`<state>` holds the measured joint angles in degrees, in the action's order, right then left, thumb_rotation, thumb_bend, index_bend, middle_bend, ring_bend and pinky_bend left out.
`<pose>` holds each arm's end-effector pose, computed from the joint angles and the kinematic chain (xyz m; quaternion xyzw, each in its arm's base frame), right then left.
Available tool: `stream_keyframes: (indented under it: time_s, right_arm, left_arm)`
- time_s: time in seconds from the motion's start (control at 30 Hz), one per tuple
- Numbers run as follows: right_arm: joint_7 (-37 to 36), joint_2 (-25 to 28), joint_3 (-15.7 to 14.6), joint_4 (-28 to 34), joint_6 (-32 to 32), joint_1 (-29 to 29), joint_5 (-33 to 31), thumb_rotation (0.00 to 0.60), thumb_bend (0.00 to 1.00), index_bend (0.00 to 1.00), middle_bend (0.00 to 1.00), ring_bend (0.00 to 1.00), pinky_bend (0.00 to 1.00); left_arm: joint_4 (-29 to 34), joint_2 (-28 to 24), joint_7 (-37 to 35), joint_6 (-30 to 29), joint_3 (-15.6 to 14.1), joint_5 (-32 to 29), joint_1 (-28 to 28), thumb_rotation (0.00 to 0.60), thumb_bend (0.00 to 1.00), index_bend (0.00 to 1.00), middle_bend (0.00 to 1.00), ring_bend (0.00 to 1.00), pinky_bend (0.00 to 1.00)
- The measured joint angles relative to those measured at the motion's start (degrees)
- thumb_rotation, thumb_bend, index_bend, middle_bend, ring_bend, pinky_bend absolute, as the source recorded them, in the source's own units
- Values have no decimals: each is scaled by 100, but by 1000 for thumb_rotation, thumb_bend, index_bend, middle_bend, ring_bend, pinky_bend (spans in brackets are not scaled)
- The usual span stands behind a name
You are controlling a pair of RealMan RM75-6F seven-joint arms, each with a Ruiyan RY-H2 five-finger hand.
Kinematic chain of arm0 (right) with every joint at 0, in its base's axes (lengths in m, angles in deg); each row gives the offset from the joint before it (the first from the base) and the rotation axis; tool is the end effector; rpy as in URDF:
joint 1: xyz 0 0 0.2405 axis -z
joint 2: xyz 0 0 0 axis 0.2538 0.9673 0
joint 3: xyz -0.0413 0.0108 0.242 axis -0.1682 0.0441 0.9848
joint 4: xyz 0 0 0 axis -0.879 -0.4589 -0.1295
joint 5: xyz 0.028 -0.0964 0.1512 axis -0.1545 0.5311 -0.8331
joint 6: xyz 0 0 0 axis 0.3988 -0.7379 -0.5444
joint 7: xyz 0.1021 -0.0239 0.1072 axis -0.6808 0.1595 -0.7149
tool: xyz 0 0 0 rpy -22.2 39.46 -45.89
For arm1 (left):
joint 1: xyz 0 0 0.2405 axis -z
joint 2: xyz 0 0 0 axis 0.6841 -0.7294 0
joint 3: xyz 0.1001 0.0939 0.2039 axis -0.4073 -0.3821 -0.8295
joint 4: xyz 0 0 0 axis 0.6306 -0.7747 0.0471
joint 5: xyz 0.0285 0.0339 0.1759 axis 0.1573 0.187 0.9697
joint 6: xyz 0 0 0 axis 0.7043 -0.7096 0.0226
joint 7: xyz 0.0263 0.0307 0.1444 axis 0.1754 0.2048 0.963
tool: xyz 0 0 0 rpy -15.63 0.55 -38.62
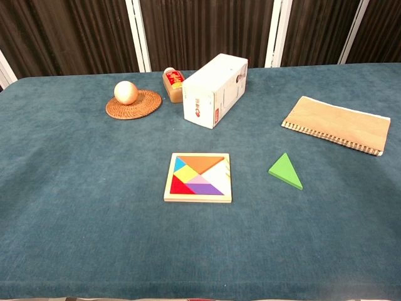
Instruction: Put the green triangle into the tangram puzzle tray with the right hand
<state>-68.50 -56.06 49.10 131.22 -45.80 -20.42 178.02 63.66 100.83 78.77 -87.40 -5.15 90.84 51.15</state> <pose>-0.2783 -0.1810 0.1587 0.6542 -0.3423 0.3646 0.5674 -0.2785 0.1884 0.1673 -0.6602 -0.3215 -0.4279 0.5269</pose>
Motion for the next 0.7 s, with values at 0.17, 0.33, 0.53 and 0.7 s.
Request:
stream_keyframes:
  time_s: [0.17, 0.33, 0.53, 0.7]
  right_arm:
    - [19, -56, -21, -87, 122, -94, 72, 600, 142, 0, 0, 0, 0]
    - [252, -116, -13, -91, 511, -395, 217, 600, 142, 14, 0, 0, 0]
    - [1278, -182, 145, -87, 1473, -1065, 249, 600, 142, 106, 0, 0, 0]
    - [2023, -305, 372, -89, 2674, -1839, -41, 600, 142, 166, 0, 0, 0]
  left_arm:
    - [46, -39, -45, -88, -64, 93, -63, 600, 483, 0, 2, 5, 50]
    - [202, -100, -29, -242, -95, 147, -125, 600, 484, 0, 2, 6, 50]
    - [260, -182, -67, -364, -111, 148, -206, 600, 484, 0, 2, 6, 52]
    - [238, -177, -83, -250, -76, 75, -154, 600, 485, 0, 2, 6, 52]
